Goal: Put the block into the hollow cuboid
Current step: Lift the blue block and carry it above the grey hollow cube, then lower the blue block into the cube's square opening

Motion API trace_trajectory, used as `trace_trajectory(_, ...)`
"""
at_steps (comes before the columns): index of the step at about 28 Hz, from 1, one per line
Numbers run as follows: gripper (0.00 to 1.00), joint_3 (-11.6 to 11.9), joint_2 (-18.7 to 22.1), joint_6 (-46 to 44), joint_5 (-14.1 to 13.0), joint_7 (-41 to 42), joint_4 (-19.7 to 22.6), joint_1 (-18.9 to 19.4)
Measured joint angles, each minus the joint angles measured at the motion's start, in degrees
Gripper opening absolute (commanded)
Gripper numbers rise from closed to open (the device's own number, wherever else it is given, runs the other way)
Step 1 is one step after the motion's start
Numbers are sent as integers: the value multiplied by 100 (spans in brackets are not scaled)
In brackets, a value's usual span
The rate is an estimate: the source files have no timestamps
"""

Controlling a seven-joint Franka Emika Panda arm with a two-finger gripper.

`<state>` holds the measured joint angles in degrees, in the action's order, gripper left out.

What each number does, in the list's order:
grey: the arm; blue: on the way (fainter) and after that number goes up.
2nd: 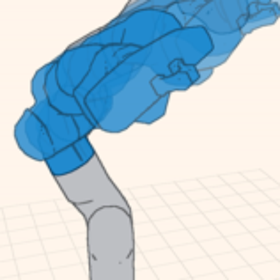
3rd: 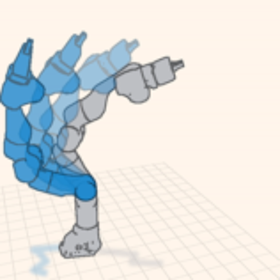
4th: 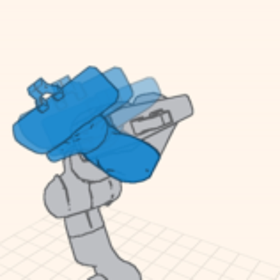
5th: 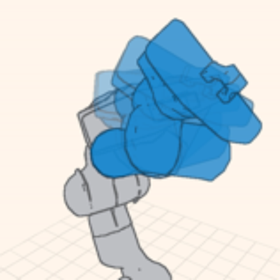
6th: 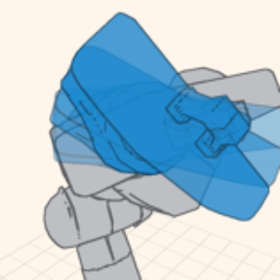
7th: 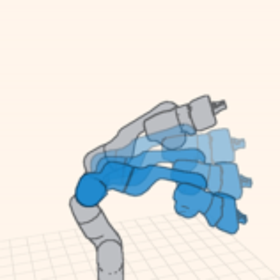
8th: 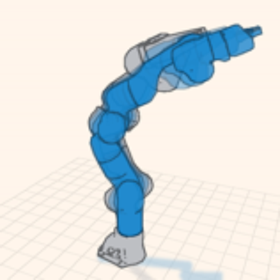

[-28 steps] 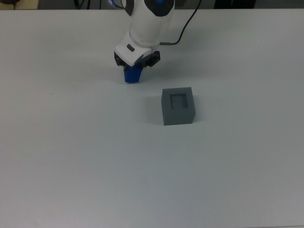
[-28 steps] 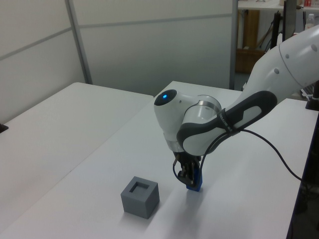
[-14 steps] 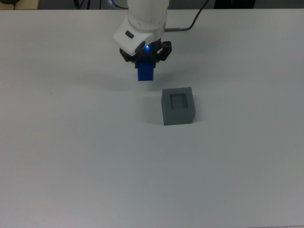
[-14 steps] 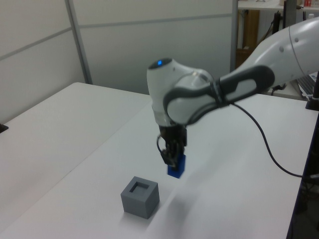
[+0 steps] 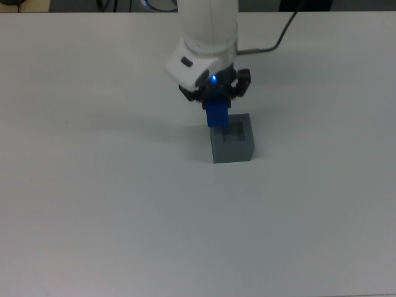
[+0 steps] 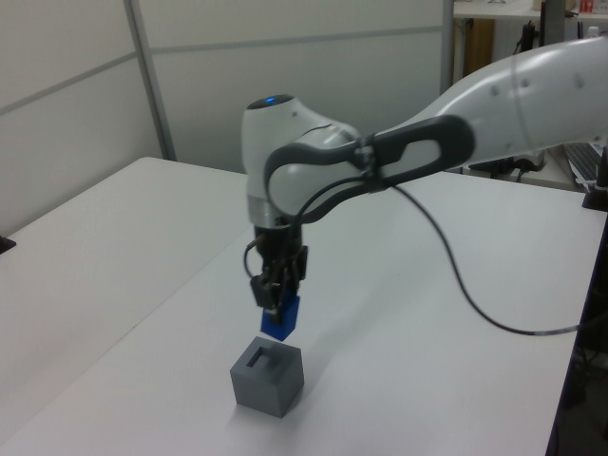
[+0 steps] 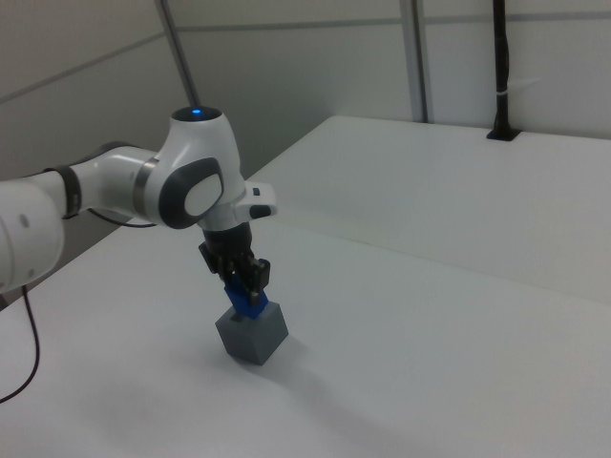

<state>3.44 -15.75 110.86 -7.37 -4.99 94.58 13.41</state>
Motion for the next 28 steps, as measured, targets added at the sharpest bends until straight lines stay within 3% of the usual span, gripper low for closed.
trace_trajectory(6, 31, -141, -448, 0, 5, 0, -419, 22)
trace_trajectory(16, 31, -296, -510, -7, 76, 1, -483, 74)
trace_trajectory(24, 31, -297, -560, -29, 533, 1, -424, 91)
trace_trajectory(28, 31, -297, -573, -31, 592, 3, -427, 91)
